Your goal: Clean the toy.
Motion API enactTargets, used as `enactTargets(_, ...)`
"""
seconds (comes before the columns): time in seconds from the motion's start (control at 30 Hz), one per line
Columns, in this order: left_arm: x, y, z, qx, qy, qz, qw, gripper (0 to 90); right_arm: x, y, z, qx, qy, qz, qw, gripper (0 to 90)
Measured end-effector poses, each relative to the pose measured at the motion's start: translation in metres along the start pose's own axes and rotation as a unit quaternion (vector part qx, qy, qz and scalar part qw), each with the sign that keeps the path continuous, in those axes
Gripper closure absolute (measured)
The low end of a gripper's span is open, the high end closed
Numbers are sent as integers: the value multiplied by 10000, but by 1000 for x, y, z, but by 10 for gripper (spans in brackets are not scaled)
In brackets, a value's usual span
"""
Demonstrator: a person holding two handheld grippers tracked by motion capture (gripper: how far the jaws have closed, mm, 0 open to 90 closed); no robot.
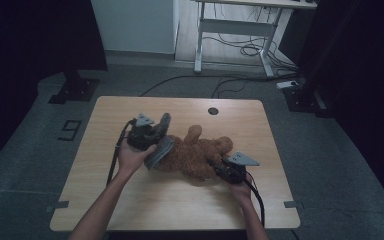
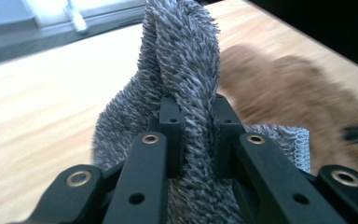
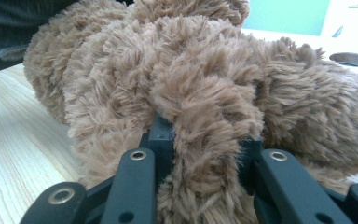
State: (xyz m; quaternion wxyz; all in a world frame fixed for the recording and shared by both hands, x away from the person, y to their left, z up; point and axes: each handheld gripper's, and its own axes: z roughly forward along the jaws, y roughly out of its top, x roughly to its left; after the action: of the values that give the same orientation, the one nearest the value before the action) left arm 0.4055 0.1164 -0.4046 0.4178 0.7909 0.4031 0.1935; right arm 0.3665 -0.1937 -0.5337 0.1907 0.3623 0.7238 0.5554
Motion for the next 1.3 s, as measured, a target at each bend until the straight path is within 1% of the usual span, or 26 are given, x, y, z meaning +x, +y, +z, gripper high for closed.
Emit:
enactTargets(0.07,-13,9,13,137,72,181,9997,779,0,0,0,-2,1,-8,10000,682)
enactTargets(0.1,-16,12,20,237,83,202,9995,779,0,0,0,-3,0,-4,10000,682)
enactTargets(0.17,-18,12,37,481,41,118,9988,778,0,0,0,1,-1,-26,10000,681)
enactTargets(0.23,-14,5,51,705,36,10,9975,777,0,0,-1,6,9,-41,10000,680)
enactTargets(0.27,-11,0,56,735,-11,-88,9973,777,0,0,-1,8,14,-45,10000,680)
enactTargets(0.33,-5,-8,58,696,-130,-273,9971,778,1,0,-1,5,27,-55,10000,677)
enactTargets(0.37,-3,-12,58,677,-199,-357,9969,779,1,0,-1,4,35,-60,10000,677)
enactTargets(0.43,-1,-17,57,704,-324,-430,9961,781,1,0,-1,8,58,-65,10000,672)
enactTargets(0.5,-2,-22,54,739,-390,-417,9956,783,1,1,-1,24,81,-61,9999,657)
enactTargets(0.6,-6,-29,50,676,-429,-374,9961,786,2,2,-4,76,158,-11,9998,612)
enactTargets(0.63,-7,-31,49,665,-453,-362,9961,788,2,4,-5,108,207,22,9997,587)
enactTargets(0.7,-11,-35,46,638,-525,-334,9960,789,1,7,-9,139,303,80,9994,503)
enactTargets(0.73,-12,-37,45,627,-545,-325,9960,790,0,8,-12,156,396,147,9990,467)
enactTargets(0.83,-17,-44,40,536,-549,-257,9967,791,0,12,-18,170,539,163,9983,405)
enactTargets(0.87,-18,-46,39,511,-544,-229,9969,791,-1,14,-21,151,595,204,9979,389)
enactTargets(0.93,-20,-51,34,440,-571,-248,9971,791,-2,18,-25,112,701,297,9970,358)
enactTargets(1.0,-22,-55,30,395,-619,-243,9970,792,-2,21,-28,122,760,354,9964,316)
enactTargets(1.07,-25,-61,24,367,-660,-183,9970,792,-1,23,-27,190,790,351,9961,268)
enactTargets(1.1,-26,-63,22,349,-674,-170,9970,792,1,22,-24,235,818,373,9957,230)
enactTargets(1.13,-26,-65,20,324,-686,-182,9970,793,3,22,-22,316,827,388,9953,195)
enactTargets(1.17,-27,-68,17,300,-699,-176,9969,793,4,21,-19,376,833,406,9950,180)
enactTargets(1.2,-28,-70,15,295,-725,-167,9968,793,7,20,-15,492,877,398,9941,158)
enactTargets(1.23,-28,-72,13,283,-748,-175,9966,793,10,19,-12,577,887,399,9936,140)
enactTargets(1.3,-29,-77,9,260,-783,-165,9965,793,14,15,-8,735,869,294,9931,152)
